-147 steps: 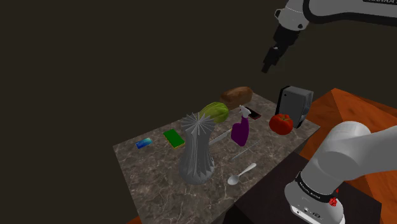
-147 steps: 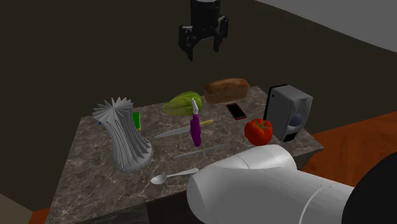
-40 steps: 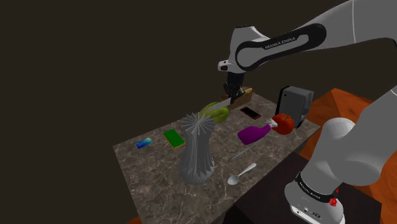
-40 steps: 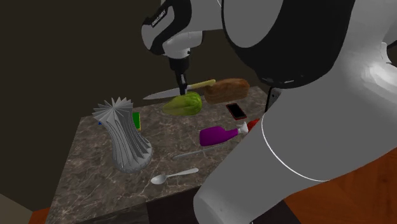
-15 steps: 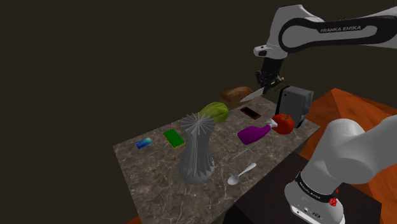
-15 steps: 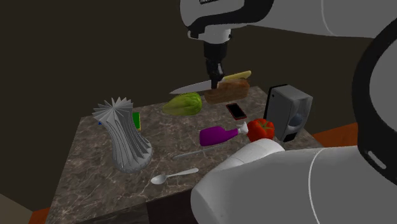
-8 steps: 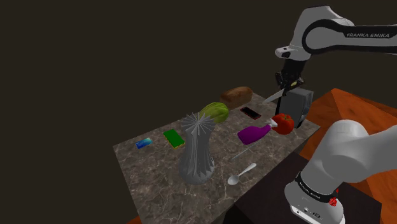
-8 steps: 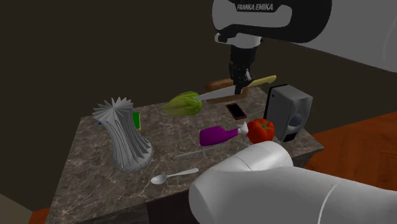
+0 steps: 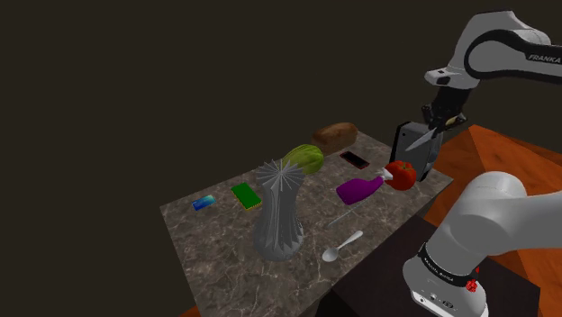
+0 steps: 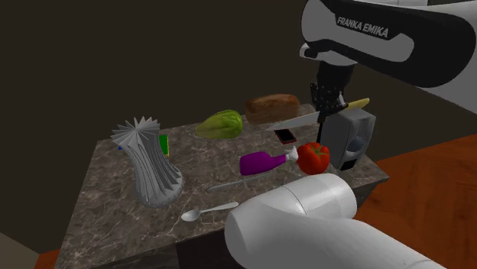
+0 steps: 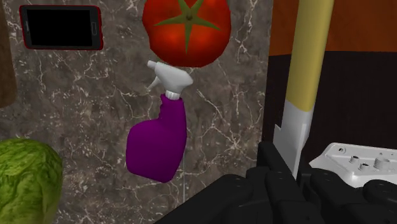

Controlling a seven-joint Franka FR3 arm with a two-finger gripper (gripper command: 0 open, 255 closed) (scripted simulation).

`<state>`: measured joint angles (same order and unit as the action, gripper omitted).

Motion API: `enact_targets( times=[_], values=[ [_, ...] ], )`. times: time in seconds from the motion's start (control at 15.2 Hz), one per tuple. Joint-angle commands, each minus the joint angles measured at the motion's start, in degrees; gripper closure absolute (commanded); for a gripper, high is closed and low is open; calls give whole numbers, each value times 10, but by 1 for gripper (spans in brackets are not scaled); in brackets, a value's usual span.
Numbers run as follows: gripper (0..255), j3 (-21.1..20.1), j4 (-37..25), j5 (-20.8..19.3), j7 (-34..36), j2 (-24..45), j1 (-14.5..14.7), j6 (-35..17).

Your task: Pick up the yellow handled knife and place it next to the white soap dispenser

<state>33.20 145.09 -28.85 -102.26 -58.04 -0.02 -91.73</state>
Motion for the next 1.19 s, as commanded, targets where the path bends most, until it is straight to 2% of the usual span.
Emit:
enact_targets(
  times=[0.0,0.33,1.12],
  values=[
    [255,17,-2,-20,-29,-20,-19,15],
    [255,62,-21,-67,-97,-47,-53,42],
    [255,117,62,-118,-87,-59,-71,-31]
  ],
)
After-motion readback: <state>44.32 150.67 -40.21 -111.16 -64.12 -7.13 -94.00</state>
